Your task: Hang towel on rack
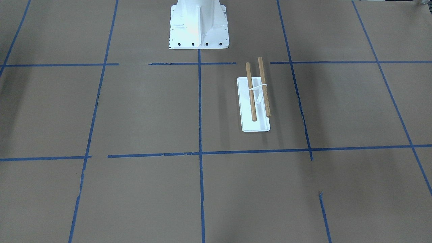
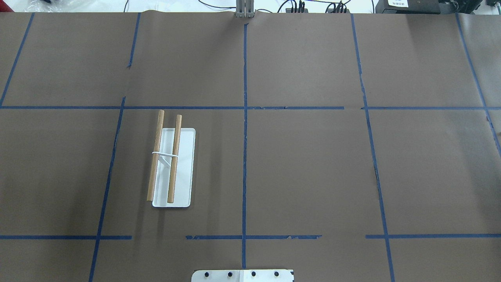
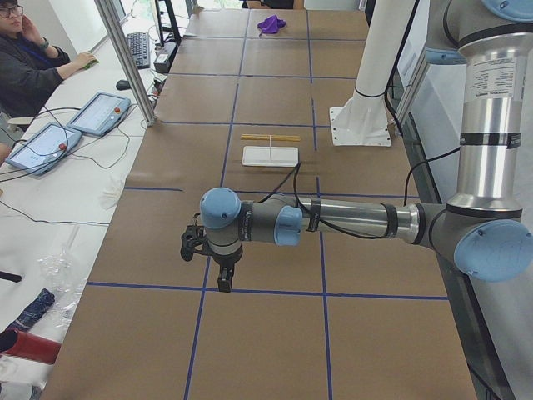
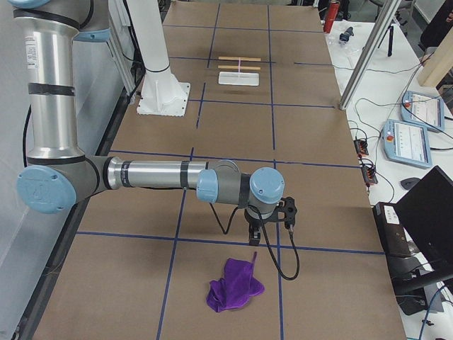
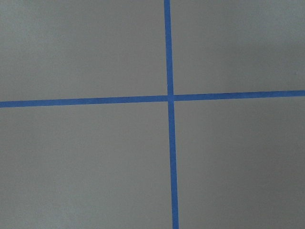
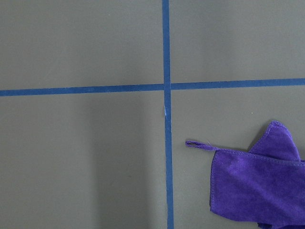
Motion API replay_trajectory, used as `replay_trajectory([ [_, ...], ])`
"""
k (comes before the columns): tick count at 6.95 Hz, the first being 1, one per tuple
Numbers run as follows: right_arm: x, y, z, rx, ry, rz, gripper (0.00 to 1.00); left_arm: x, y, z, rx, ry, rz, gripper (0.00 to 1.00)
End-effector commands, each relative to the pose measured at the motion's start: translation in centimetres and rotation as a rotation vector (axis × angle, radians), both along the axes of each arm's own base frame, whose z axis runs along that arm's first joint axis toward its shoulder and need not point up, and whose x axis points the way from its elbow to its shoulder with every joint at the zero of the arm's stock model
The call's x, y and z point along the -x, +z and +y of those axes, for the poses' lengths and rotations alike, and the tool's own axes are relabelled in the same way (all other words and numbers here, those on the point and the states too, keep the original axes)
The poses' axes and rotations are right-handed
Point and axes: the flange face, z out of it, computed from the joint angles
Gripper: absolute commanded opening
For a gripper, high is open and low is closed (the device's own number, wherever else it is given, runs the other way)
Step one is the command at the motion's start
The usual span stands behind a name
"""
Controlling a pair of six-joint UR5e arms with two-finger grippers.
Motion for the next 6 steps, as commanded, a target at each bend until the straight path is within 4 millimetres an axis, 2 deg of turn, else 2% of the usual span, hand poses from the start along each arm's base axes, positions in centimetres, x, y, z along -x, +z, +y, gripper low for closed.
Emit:
replay_trajectory([
  [1, 0.0, 0.1, 0.0, 0.001, -0.001, 0.001, 1.00, 0.0, -0.2, -0.1, -0.007, 0.001, 0.000, 1.00],
  [5, 0.1, -0.9, -1.2, -0.014, -0.001, -0.002, 1.00, -0.1, -1.5, -0.5, -0.066, 0.003, 0.007, 1.00],
  [6, 0.1, 2.1, 0.4, 0.013, -0.009, -0.001, 1.00, -0.1, -2.3, -0.6, -0.082, 0.002, 0.007, 1.00],
])
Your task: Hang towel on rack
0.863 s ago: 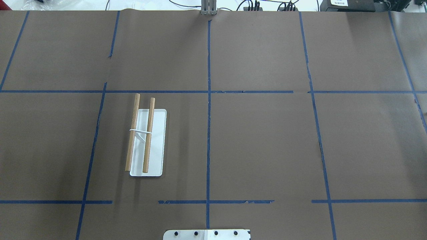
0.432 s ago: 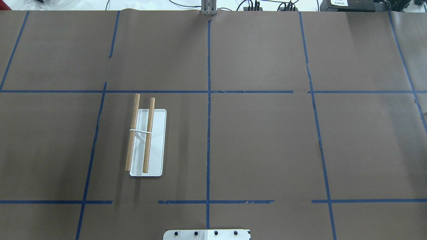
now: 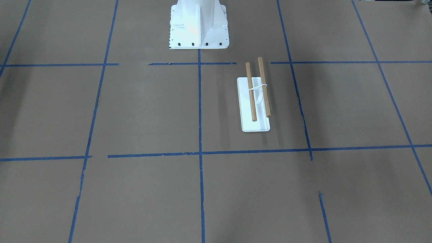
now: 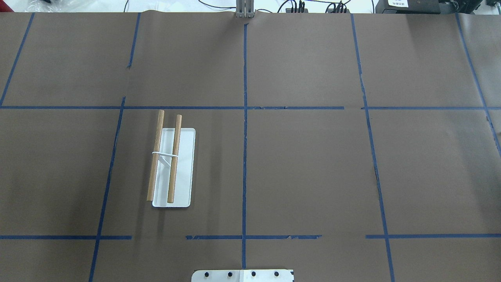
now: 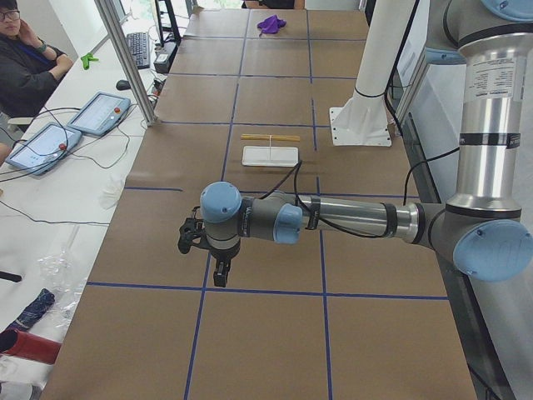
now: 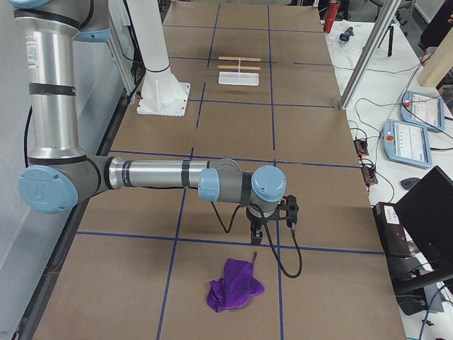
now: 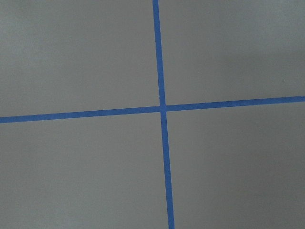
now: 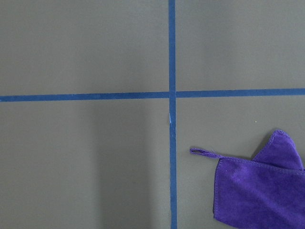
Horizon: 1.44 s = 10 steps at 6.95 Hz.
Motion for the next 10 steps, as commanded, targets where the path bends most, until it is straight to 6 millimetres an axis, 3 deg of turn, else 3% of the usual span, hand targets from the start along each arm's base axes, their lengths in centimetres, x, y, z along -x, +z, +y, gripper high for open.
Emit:
replay_trajectory([
  [1, -0.3, 6.2, 2.6, -0.033, -0.015, 0.047, 1.00, 0.0, -1.0, -0.2, -0.021, 0.000, 0.001, 1.00],
  [2, -0.5, 12.1, 4.1, -0.180, -0.086, 0.096, 1.00, 0.0, -1.2, -0.3, -0.027, 0.001, 0.002, 1.00],
  [3, -0.5, 16.2, 5.2, -0.216, -0.124, 0.089, 1.00, 0.0, -1.6, -0.3, -0.032, 0.000, 0.003, 1.00],
  [5, -0.3, 19.3, 6.7, -0.173, -0.142, 0.061, 1.00, 0.0, -1.8, -0.3, -0.039, 0.001, 0.002, 1.00],
  [7, -0.2, 20.9, 7.4, -0.153, -0.157, 0.048, 1.00, 0.0, -1.9, -0.4, -0.055, 0.000, 0.003, 1.00],
  [9, -0.3, 21.0, 5.8, -0.177, -0.183, 0.061, 1.00, -0.1, -1.9, -0.4, -0.053, 0.002, 0.003, 1.00],
  [10, -0.4, 22.0, 5.0, -0.173, -0.199, 0.064, 1.00, 0.0, -2.0, -0.4, -0.056, 0.000, 0.003, 1.00],
])
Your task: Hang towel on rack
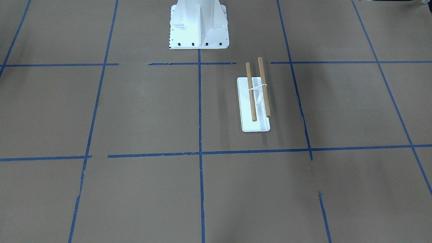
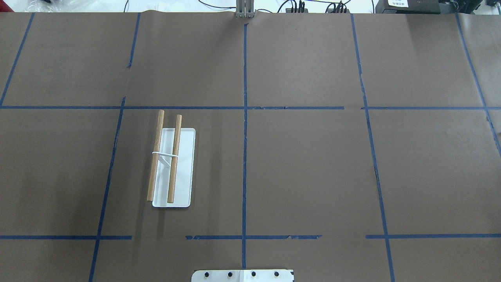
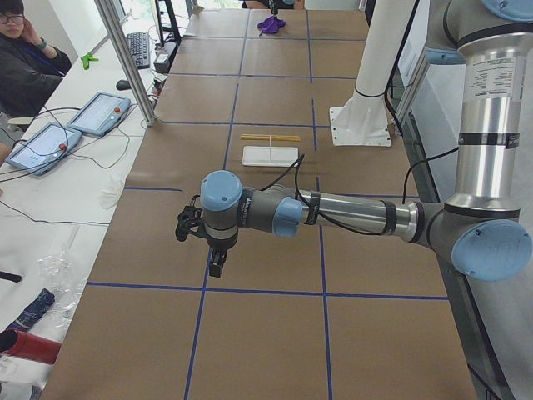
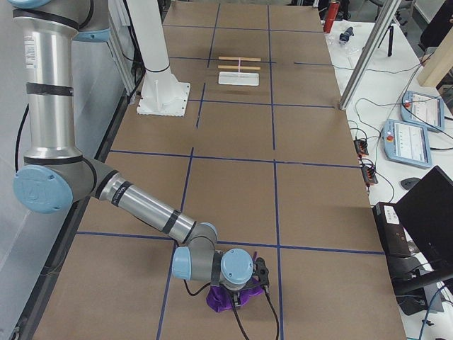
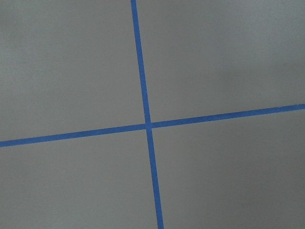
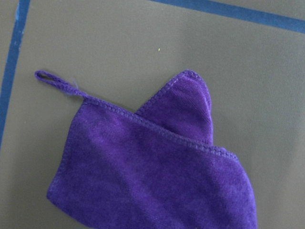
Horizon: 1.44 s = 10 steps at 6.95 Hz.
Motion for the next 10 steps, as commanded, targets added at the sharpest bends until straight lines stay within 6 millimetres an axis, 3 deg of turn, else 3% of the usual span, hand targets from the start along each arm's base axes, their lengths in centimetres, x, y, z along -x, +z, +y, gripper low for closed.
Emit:
replay_trajectory([
  [1, -0.2, 1.3, -1.2, 0.000, -0.026, 0.021, 1.00, 0.0, -0.1, 0.0, -0.002, -0.001, 0.000, 1.00],
  [7, -0.1, 4.0, 0.4, 0.065, -0.030, 0.036, 1.00, 0.0, -0.4, -0.3, -0.011, 0.000, -0.002, 1.00],
  [8, -0.1, 3.9, 0.3, 0.066, -0.029, 0.036, 0.74, 0.0, -0.5, -0.3, -0.012, 0.000, -0.002, 1.00],
  [9, -0.1, 3.9, 0.3, 0.060, -0.033, 0.035, 0.03, 0.0, -0.5, -0.3, -0.012, 0.000, -0.002, 1.00],
  [10, -0.1, 3.9, 0.4, 0.058, -0.033, 0.033, 0.00, 0.0, -0.6, -0.4, -0.014, 0.000, -0.001, 1.00],
])
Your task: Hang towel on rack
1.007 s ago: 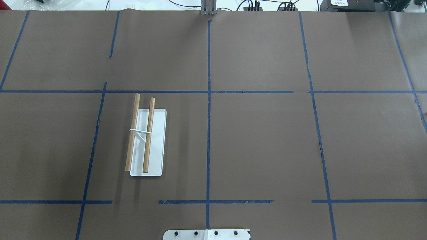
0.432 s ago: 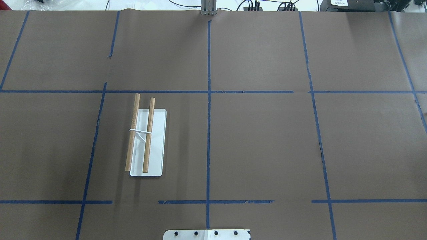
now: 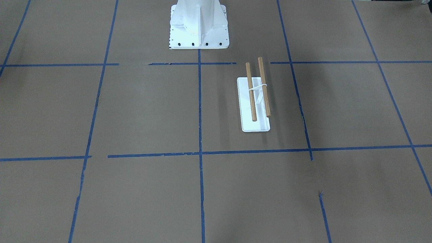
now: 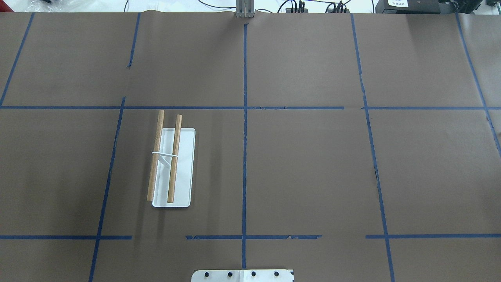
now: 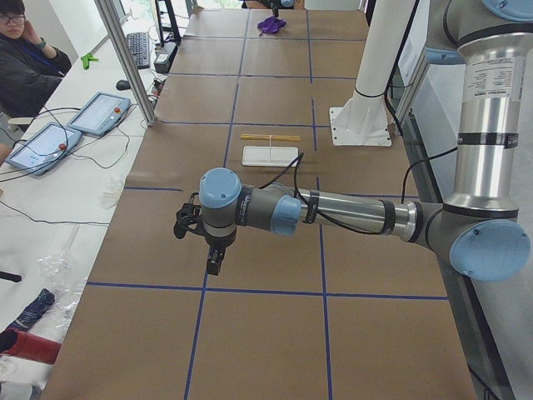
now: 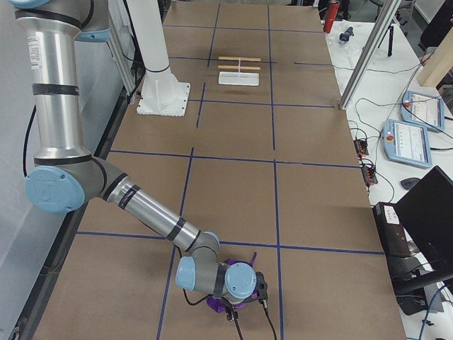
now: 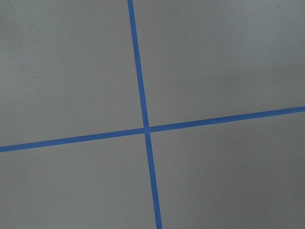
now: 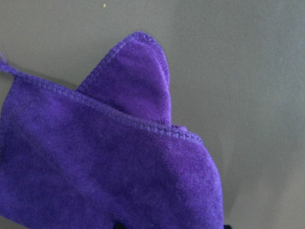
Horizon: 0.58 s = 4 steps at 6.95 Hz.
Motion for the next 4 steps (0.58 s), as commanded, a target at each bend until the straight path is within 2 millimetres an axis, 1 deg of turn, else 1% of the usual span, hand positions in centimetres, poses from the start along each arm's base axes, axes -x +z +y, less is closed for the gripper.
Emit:
replay_trajectory([
  [1, 0.0, -0.1, 0.0, -0.004, -0.001, 0.000, 0.00, 0.0, -0.1, 0.0, -0.003, 0.000, 0.000, 1.00],
  [2, 0.0, -0.3, -0.2, -0.009, 0.000, 0.001, 0.00, 0.0, -0.4, -0.3, -0.009, 0.000, 0.000, 1.00],
  [3, -0.1, -1.0, -0.9, -0.023, 0.004, -0.003, 0.00, 0.0, -0.4, -0.3, -0.008, -0.001, 0.000, 1.00],
  [4, -0.3, -4.2, -3.0, -0.081, 0.024, -0.040, 0.00, 0.0, -0.8, -0.6, -0.014, -0.001, 0.000, 1.00],
])
